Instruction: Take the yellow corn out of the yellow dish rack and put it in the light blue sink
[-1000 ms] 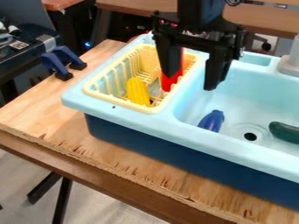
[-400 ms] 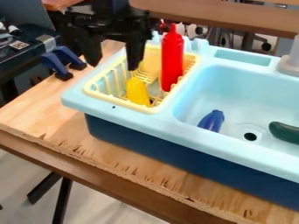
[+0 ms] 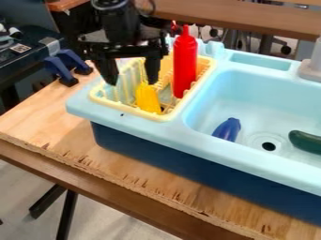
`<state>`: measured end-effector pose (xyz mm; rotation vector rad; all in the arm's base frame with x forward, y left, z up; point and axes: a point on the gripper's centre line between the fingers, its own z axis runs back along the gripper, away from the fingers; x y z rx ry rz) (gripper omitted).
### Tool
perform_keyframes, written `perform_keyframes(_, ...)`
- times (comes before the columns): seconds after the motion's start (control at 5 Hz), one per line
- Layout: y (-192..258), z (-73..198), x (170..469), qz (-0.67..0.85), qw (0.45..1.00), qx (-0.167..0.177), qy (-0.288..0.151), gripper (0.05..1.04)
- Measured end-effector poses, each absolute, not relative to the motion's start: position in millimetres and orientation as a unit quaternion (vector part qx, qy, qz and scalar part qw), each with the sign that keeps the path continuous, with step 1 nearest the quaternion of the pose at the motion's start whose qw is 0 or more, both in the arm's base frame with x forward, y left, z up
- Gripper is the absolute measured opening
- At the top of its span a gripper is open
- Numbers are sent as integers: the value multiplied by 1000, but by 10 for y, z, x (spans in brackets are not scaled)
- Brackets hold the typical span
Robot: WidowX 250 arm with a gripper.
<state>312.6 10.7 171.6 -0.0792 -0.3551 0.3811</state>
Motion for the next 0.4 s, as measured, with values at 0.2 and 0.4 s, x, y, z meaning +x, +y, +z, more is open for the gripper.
perform_keyframes(0.2, 49, 1603, 3256, 201, 959, -49, -196, 1005)
perform_keyframes(0.4, 55, 1469, 3309, 212, 960, -49, -179, 1005)
